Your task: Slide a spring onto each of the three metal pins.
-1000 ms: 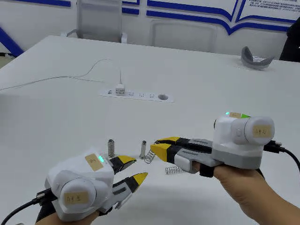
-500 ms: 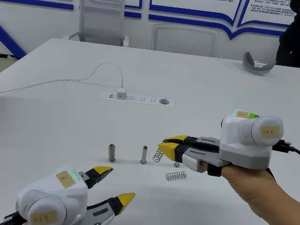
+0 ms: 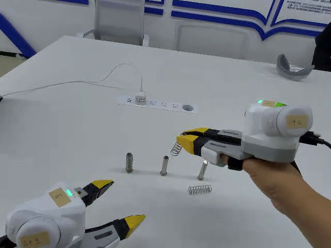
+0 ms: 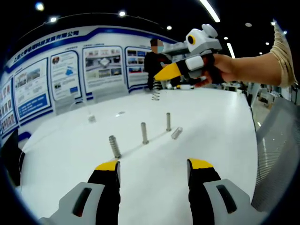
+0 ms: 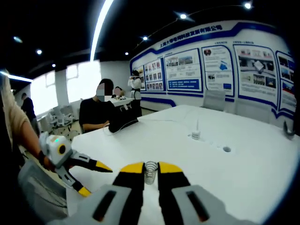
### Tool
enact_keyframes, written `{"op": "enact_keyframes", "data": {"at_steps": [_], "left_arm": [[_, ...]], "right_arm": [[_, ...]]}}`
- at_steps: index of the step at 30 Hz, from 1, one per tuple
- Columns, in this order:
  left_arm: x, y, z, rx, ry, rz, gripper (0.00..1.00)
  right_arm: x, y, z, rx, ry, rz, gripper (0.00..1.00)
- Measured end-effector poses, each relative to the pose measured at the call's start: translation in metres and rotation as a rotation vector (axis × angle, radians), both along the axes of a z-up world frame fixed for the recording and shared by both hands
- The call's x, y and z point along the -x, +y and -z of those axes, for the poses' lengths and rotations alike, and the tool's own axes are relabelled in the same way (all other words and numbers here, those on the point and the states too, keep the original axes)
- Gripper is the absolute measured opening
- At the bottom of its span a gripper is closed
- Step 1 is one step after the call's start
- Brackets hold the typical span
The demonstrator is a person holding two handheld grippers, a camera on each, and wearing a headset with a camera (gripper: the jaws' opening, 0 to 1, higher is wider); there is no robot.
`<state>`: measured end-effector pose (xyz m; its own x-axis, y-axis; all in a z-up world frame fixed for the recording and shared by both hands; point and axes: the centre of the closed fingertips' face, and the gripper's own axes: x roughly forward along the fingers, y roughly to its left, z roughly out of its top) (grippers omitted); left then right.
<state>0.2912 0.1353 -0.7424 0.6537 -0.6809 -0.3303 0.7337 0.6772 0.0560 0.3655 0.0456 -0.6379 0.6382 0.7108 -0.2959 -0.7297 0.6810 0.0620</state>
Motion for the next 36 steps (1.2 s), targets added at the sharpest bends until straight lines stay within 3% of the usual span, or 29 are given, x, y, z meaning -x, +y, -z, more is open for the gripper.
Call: {"op": "enact_keyframes", "data": {"at_steps": [11, 18, 30, 36], "left_arm": [[0.003, 0.005, 0.003, 0.001, 0.007, -0.017, 0.62], [0.003, 0.006, 0.003, -0.001, 0.008, -0.021, 0.63], [0.003, 0.011, 0.008, -0.008, 0.021, -0.032, 0.62], [0.002, 0.011, 0.01, -0.011, 0.025, -0.034, 0.61]], "right_arm": [[-0.01, 0.008, -0.006, 0.059, -0.048, -0.008, 0.12], [-0.023, 0.008, 0.018, 0.128, -0.038, -0.009, 0.12], [-0.034, 0.015, 0.046, 0.171, -0.002, -0.02, 0.12], [-0.036, 0.016, 0.053, 0.179, 0.01, -0.019, 0.12]]}}
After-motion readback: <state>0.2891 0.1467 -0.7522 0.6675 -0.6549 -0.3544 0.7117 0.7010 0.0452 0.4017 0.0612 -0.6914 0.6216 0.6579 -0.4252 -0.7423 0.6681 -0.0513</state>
